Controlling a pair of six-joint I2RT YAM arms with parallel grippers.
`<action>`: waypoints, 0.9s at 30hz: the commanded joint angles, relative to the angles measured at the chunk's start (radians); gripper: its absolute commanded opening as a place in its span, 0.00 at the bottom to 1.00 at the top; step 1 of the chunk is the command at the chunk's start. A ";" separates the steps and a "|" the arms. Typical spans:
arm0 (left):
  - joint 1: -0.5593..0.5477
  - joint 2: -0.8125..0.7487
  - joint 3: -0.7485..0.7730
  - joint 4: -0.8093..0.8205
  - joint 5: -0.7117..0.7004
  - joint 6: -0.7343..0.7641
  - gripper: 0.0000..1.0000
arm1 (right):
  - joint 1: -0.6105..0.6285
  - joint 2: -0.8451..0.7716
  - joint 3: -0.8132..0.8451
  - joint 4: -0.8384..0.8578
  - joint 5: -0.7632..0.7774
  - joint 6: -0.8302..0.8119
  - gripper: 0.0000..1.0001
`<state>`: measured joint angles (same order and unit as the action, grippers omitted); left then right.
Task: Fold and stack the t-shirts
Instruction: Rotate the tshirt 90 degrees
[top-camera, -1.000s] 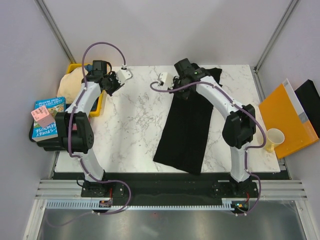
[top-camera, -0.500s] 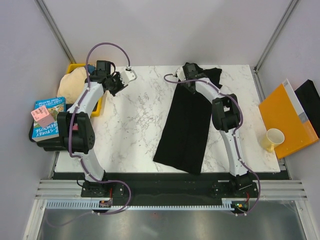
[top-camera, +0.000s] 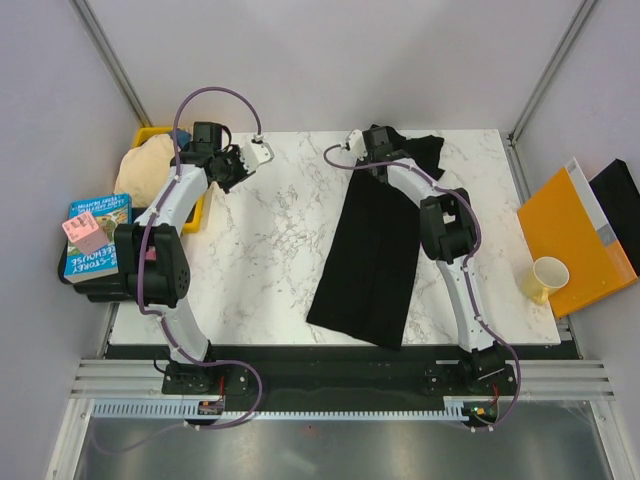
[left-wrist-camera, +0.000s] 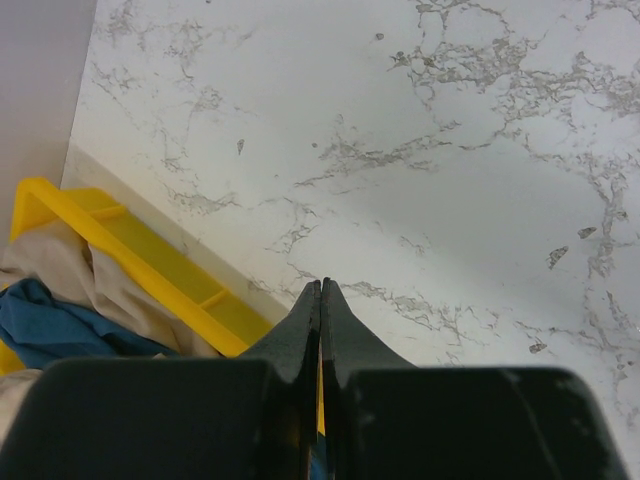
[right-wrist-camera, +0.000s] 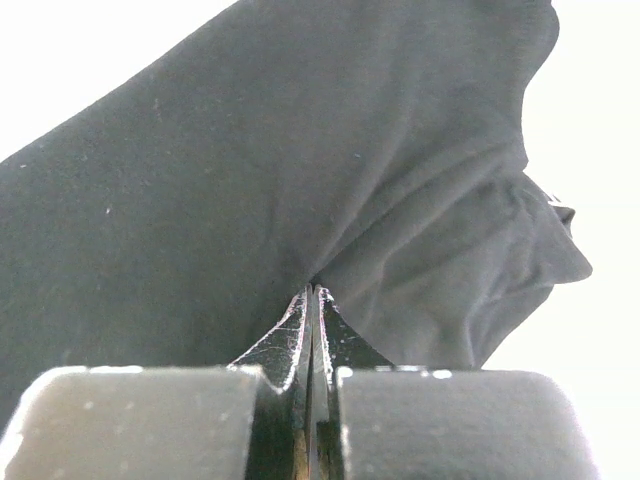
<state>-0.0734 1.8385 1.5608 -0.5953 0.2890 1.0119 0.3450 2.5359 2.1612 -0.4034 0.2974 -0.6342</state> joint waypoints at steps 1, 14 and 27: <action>0.003 -0.010 0.028 0.025 -0.010 0.037 0.02 | 0.009 0.047 0.042 0.041 0.011 -0.044 0.00; 0.003 0.002 0.018 0.031 -0.039 0.028 0.02 | 0.060 0.104 0.043 0.110 -0.079 -0.125 0.00; 0.001 -0.001 -0.008 0.042 -0.034 -0.016 0.02 | 0.149 0.211 0.155 0.233 -0.063 -0.251 0.00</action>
<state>-0.0734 1.8397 1.5616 -0.5911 0.2592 1.0195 0.4816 2.6778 2.2692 -0.1978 0.2516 -0.8719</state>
